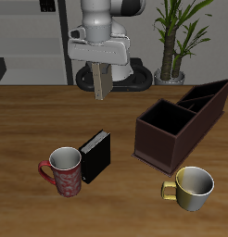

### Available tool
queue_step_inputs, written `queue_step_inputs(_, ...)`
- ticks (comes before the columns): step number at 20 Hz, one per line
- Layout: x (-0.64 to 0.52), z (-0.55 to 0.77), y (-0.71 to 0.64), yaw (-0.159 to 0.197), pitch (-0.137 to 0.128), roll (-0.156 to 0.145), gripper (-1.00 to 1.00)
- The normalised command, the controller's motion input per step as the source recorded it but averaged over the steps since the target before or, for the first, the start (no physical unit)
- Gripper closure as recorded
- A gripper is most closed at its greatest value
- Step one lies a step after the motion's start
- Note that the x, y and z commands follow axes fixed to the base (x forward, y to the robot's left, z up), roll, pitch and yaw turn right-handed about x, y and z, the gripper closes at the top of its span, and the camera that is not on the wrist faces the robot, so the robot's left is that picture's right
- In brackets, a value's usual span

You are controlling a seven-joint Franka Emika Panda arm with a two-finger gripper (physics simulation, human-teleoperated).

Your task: Place the yellow book into the left desk caddy's right compartment and place the red mug into the left desk caddy's left compartment

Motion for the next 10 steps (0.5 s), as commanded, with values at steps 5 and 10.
queue_step_inputs(5, -0.01, 0.31, 0.47, 0.045, -0.004, 0.043, 1.00)
queue_step_inputs(10, 0.16, 0.24, 0.45, -0.004, 0.050, -0.019, 1.00)
